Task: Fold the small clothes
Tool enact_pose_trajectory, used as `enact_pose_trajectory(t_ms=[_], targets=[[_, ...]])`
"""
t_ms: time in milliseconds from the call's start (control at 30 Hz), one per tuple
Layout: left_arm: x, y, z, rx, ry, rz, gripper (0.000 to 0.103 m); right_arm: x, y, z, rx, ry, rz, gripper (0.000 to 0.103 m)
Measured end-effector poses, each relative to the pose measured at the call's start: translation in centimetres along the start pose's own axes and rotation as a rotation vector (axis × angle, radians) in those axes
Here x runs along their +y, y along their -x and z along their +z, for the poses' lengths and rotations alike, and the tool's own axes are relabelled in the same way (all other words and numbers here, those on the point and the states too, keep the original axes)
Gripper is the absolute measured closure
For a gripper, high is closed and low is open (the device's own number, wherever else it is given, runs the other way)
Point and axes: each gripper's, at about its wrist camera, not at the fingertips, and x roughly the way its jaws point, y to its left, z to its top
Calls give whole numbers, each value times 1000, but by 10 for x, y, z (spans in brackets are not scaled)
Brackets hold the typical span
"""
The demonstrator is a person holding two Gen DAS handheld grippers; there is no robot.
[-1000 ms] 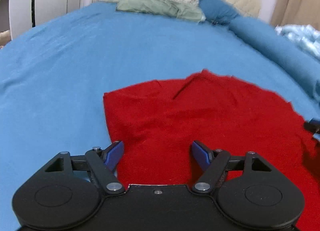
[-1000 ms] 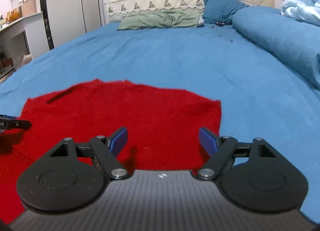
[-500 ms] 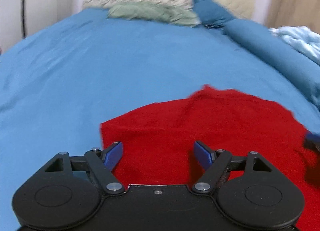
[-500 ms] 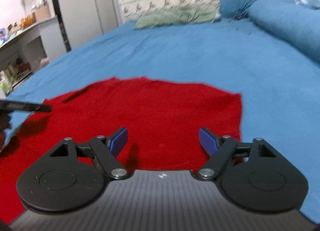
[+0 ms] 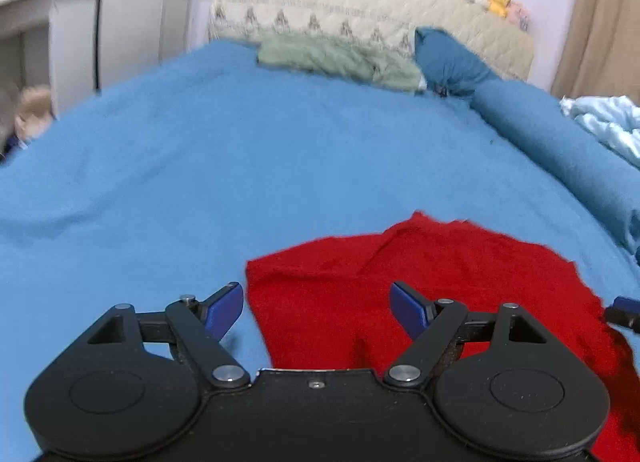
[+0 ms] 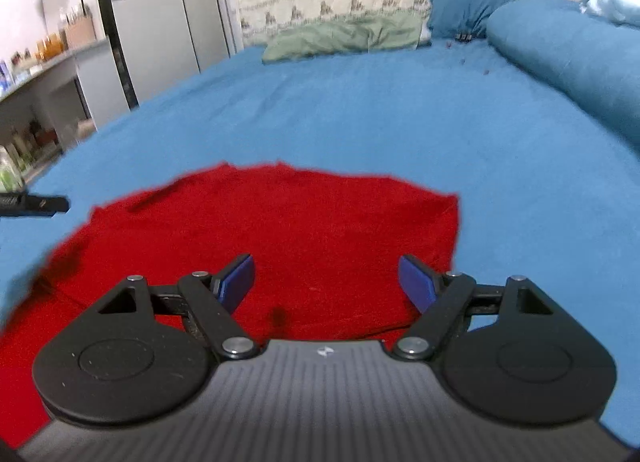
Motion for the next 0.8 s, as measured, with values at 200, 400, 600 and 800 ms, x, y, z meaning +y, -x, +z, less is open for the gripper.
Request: enact_pose_trajectory(t_ms=[200,400,600,800], targets=[[-30,136,-10,-39,-23,87,12,-1,116,26,-41,11,5,8],[-50,218,-47,-18,20,84,8,0,233,20,-22,-1,13,8],[-63,246,-107,40,73,93,8,3,294,-43,60,12,-18,9],[-68,243,-187,159,97,114,16,4,305,-126,174,-58,-31,13]])
